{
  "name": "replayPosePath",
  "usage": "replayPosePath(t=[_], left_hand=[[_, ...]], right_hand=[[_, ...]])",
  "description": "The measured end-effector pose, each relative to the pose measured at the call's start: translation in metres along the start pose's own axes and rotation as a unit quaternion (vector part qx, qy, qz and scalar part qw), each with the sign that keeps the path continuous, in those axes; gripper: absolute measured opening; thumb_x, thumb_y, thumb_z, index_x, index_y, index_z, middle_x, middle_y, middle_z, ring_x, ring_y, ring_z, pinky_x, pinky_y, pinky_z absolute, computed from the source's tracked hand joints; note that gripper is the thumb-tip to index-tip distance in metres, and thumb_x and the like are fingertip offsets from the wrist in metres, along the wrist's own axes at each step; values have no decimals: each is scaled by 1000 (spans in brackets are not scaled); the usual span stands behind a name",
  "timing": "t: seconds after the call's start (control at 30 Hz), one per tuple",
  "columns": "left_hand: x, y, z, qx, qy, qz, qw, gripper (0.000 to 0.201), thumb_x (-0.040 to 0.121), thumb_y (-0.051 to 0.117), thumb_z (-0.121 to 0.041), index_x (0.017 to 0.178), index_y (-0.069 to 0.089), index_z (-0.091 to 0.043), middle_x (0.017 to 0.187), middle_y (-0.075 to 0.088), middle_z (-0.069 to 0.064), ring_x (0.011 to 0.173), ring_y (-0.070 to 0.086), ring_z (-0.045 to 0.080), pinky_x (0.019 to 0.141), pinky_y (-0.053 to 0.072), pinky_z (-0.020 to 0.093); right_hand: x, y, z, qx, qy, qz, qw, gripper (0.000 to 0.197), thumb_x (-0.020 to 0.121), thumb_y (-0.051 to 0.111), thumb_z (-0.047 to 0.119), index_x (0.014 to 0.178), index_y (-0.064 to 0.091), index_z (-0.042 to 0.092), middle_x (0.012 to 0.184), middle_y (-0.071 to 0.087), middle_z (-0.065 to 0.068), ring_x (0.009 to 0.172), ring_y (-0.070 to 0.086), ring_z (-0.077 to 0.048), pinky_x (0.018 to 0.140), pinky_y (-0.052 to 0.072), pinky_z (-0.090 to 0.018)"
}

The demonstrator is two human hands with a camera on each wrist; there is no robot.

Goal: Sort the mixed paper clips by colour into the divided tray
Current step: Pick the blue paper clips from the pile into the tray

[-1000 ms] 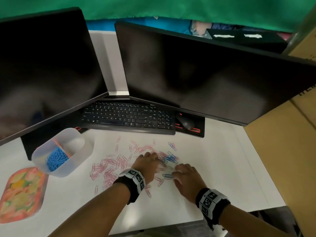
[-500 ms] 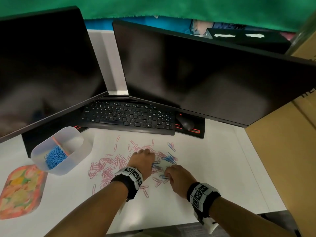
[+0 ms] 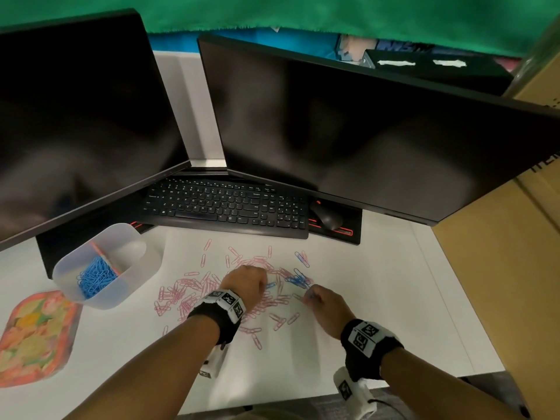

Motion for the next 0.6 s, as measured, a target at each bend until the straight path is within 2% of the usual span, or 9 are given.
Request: replayPosePath(t=[0.1,0.17,0.23,0.3,0.37,0.43,0.5,0.6], left_hand=[[0,-5,11,-114,-25,-21,993,23,91,49,-12,93,70,-21,101,71,-3,91,66,16,83,55,28],[-1,-11,16,-165,-34,-36,985,25,91,49,-7,98,71,-17,100,71,-1,92,66,17,83,53,24],[-1,-14,22,-213,-50,-40,975,28,90,48,-5,100,71,-18,92,70,0,88,67,18,77,54,24],[-1,-14,30,-302,-79,-43,949,33,88,47,0,100,70,-20,79,70,-1,80,70,18,72,56,27],[-3,-13,37,-446,-104,-44,888,36,87,48,9,105,70,-13,76,69,3,74,70,20,75,58,32],[-6,-17,40,-570,-115,-52,812,35,88,47,13,109,67,-7,86,69,13,74,70,22,77,59,32],[-9,-23,40,-648,-116,-65,749,29,89,45,13,105,65,-1,90,67,19,73,70,24,71,61,29],[-10,-26,43,-718,-127,-79,679,28,87,39,16,90,61,0,81,62,15,71,69,28,66,61,32]], right_hand=[[5,-4,-6,122,65,-3,990,28,92,39,10,70,58,11,62,55,3,61,50,-17,57,41,-25],[9,-5,-6,168,72,0,983,31,89,38,5,67,59,7,57,55,-2,61,53,-23,58,43,-30],[11,-6,-1,215,75,7,974,28,89,40,2,74,63,4,59,57,-7,61,56,-25,56,46,-29],[12,-5,8,261,67,18,963,24,90,42,-2,88,66,4,63,58,-10,58,57,-25,55,47,-29],[13,-6,14,288,59,23,955,29,89,41,-6,100,64,6,66,60,-14,58,57,-26,54,48,-30],[14,-7,15,320,63,24,945,32,88,38,-9,105,62,6,68,61,-16,60,58,-27,56,48,-31],[15,-8,15,354,71,23,932,29,86,36,-10,98,60,2,69,60,-15,60,57,-26,56,48,-31],[18,-9,16,377,80,16,922,25,85,34,-10,88,55,3,70,59,-15,57,56,-26,57,48,-32]])
Point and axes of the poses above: each hand's wrist, its own x-axis towards the middle knuckle, its own y-axis out of the palm, z = x × y, the point moved 7 cm from there along x, towards the middle knuckle
